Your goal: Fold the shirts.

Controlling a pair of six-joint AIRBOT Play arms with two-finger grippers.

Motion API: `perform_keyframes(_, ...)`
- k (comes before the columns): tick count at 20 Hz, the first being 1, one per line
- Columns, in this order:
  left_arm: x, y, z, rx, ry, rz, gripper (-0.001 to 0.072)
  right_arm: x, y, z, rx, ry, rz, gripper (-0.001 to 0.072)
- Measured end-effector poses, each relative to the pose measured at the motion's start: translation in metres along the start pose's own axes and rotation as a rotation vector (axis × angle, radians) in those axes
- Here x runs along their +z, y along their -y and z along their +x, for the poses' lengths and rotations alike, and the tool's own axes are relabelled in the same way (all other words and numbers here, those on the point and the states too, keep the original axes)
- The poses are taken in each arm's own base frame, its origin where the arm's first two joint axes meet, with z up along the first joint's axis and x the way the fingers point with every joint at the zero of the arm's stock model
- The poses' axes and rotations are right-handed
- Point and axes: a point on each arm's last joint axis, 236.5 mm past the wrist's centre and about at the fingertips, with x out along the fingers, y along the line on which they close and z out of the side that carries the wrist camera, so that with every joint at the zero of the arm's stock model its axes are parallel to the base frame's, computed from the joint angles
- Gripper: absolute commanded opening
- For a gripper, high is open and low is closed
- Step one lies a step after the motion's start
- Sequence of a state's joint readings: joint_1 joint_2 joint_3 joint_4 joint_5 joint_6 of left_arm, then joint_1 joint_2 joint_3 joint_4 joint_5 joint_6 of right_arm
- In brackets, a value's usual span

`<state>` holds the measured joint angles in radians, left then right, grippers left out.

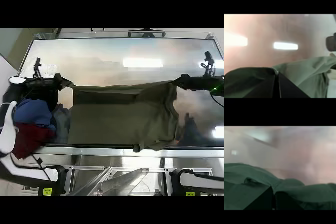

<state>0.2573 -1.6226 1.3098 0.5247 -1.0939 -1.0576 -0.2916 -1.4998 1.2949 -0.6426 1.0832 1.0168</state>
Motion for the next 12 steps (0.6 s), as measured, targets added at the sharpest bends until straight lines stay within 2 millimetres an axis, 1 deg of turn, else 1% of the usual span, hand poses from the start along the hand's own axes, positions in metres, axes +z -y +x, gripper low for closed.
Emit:
perform_keyframes(1,0.005,-0.007,0.010,0.007,-0.011,0.011,0.0007,0.002,0.006,0.008,0.002,-0.007,0.005,0.0027)
perform_keyframes(3,0.016,-0.013,0.026,0.007,-0.024,0.037,0.0006,0.007,0.014,0.017,0.003,-0.016,0.006,0.0026)
perform_keyframes(4,0.019,-0.016,0.032,0.015,-0.034,0.056,0.0006,0.005,0.020,0.020,-0.013,-0.030,0.005,0.0026)
perform_keyframes(5,0.020,-0.019,0.038,0.028,-0.051,0.070,0.0006,-0.001,0.028,0.022,-0.036,-0.058,0.007,0.0026)
perform_keyframes(6,0.017,-0.024,0.042,0.053,-0.076,0.084,0.0006,-0.010,0.036,0.024,-0.064,-0.097,0.012,0.0027)
perform_keyframes(8,0.005,-0.036,0.049,0.123,-0.143,0.096,0.0006,-0.031,0.054,0.026,-0.135,-0.176,0.021,0.0027)
perform_keyframes(10,-0.010,-0.051,0.051,0.209,-0.215,0.095,0.0006,-0.054,0.072,0.028,-0.200,-0.249,0.022,0.0027)
perform_keyframes(12,-0.024,-0.065,0.051,0.300,-0.274,0.090,0.0007,-0.072,0.085,0.030,-0.246,-0.303,0.023,0.0028)
